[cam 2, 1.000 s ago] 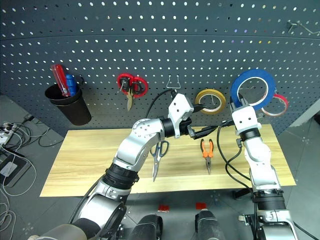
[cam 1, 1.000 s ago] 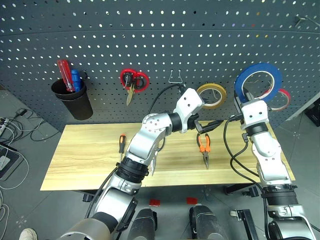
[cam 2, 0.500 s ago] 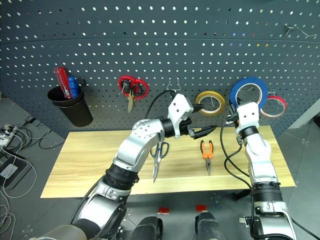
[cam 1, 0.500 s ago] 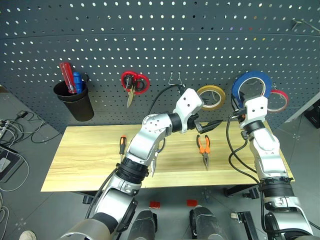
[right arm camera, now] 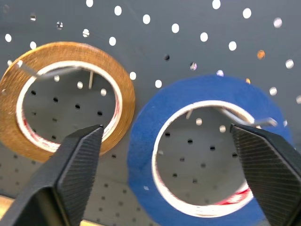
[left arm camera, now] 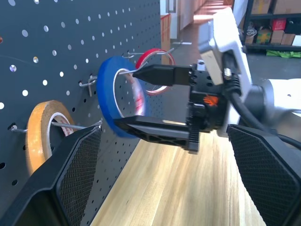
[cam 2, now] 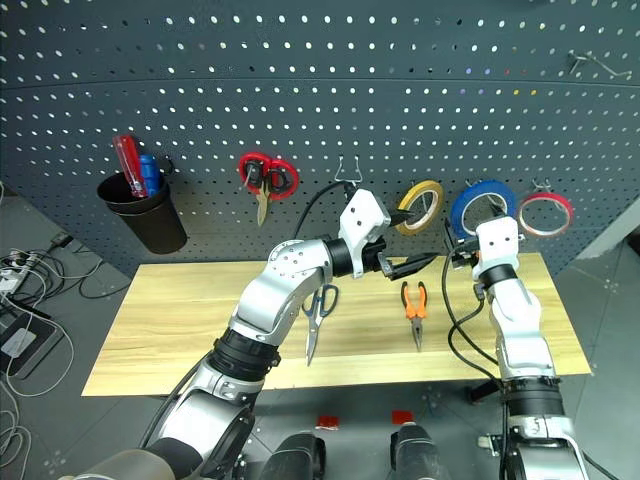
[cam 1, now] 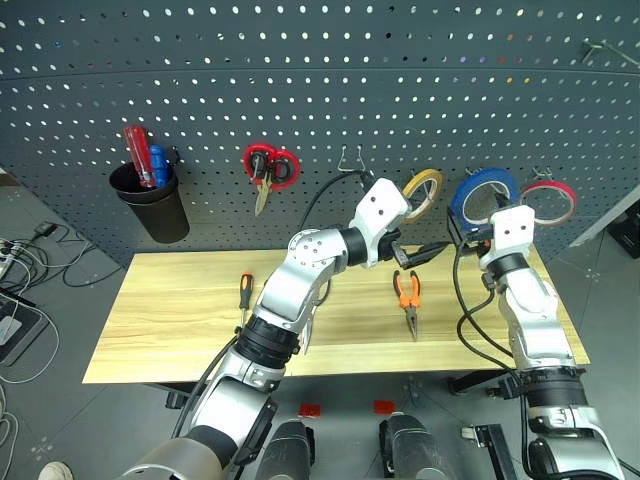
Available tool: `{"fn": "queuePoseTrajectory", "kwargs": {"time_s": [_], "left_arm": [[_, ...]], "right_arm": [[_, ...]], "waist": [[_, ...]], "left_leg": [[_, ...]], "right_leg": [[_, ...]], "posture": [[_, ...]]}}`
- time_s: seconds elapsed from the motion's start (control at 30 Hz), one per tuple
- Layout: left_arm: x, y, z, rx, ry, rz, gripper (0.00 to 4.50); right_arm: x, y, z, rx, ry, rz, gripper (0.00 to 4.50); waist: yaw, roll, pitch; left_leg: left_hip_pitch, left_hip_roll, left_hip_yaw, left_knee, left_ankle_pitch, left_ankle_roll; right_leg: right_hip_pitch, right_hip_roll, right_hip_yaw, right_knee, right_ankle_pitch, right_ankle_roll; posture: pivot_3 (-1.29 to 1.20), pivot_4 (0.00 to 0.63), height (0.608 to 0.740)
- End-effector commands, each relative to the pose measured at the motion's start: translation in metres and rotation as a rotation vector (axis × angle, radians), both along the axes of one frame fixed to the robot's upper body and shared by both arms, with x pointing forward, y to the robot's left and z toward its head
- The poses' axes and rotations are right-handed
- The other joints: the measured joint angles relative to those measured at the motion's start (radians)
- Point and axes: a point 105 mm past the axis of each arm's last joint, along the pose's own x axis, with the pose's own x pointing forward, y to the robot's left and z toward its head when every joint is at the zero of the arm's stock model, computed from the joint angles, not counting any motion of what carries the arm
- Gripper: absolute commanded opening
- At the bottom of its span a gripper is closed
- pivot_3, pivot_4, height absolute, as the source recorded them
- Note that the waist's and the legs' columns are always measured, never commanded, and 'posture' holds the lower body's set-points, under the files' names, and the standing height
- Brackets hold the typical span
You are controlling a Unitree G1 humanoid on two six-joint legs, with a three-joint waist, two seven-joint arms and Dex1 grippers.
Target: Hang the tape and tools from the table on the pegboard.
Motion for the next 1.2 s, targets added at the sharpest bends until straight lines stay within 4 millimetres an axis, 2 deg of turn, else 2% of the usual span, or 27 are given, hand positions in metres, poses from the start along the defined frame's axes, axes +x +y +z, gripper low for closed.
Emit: {"fn": "queuePoseTrajectory", "kwargs": {"time_s": [0.03, 0.13, 0.17, 0.3, 0.53, 0.7, 0.93, 1.2], "left_arm": [[-0.009, 0.000, 0.007, -0.027, -0.028, -0.027, 4.50], [-0.011, 0.003, 0.001, -0.021, -0.014, -0.023, 4.50], [-0.012, 0.004, -0.001, -0.018, -0.010, -0.022, 4.50], [-0.019, 0.011, -0.023, -0.002, 0.034, -0.011, 4.50], [-0.031, 0.025, -0.051, 0.034, 0.093, 0.007, 4.50], [-0.035, 0.037, -0.070, 0.062, 0.108, 0.046, 4.50], [-0.046, 0.059, -0.100, 0.134, 0.146, 0.074, 4.50], [-0.049, 0.086, -0.115, 0.178, 0.173, 0.128, 4.50]], "right_arm": [[-0.012, 0.002, 0.005, 0.031, -0.015, -0.001, 4.48], [-0.018, 0.006, -0.003, 0.032, 0.020, 0.006, 4.48], [-0.020, 0.006, -0.006, 0.036, 0.032, 0.006, 4.48], [-0.032, 0.013, -0.022, 0.045, 0.115, 0.016, 4.48], [-0.051, 0.024, -0.037, 0.041, 0.234, 0.065, 4.48], [-0.060, 0.037, -0.067, 0.018, 0.437, 0.096, 4.48], [-0.055, 0.042, -0.086, 0.080, 0.647, 0.058, 4.48], [-0.043, 0.041, -0.085, 0.129, 0.718, -0.014, 4.48]], "waist": [[0.000, 0.000, 0.000], [0.000, 0.000, 0.000], [0.000, -0.001, 0.001], [0.001, -0.001, 0.001], [0.002, -0.001, 0.010], [0.000, -0.001, 0.032], [-0.004, -0.001, 0.085], [-0.002, -0.002, 0.129]], "left_leg": [[0.001, 0.000, 0.000, 0.000, 0.000, 0.000], [0.002, 0.000, 0.001, 0.000, 0.000, 0.001], [0.002, 0.000, 0.001, 0.000, 0.000, 0.001], [0.005, 0.000, 0.001, -0.001, -0.001, 0.002], [0.007, 0.000, -0.002, 0.000, -0.005, 0.008], [0.015, -0.001, -0.007, 0.000, -0.007, 0.012], [0.014, -0.001, -0.009, 0.001, -0.007, 0.012], [0.012, 0.000, -0.011, 0.001, -0.007, 0.012]], "right_leg": [[0.001, 0.000, 0.000, 0.000, 0.000, 0.000], [0.001, 0.000, 0.002, 0.000, 0.000, 0.000], [0.001, 0.000, 0.002, 0.000, 0.000, 0.000], [0.003, 0.000, 0.003, 0.000, 0.000, 0.000], [0.007, 0.000, 0.002, -0.001, 0.000, 0.000], [0.016, 0.000, 0.001, -0.003, -0.001, 0.000], [0.015, 0.000, 0.001, -0.002, -0.001, 0.001], [0.014, 0.000, 0.000, -0.001, -0.001, 0.001]], "posture": [[0.02, 0.162, 0.740], [0.02, 0.170, 0.740], [0.02, 0.190, 0.740], [0.02, 0.207, 0.740], [0.01, 0.261, 0.740], [0.01, 0.314, 0.740], [0.01, 0.372, 0.740], [0.02, 0.404, 0.740]]}}
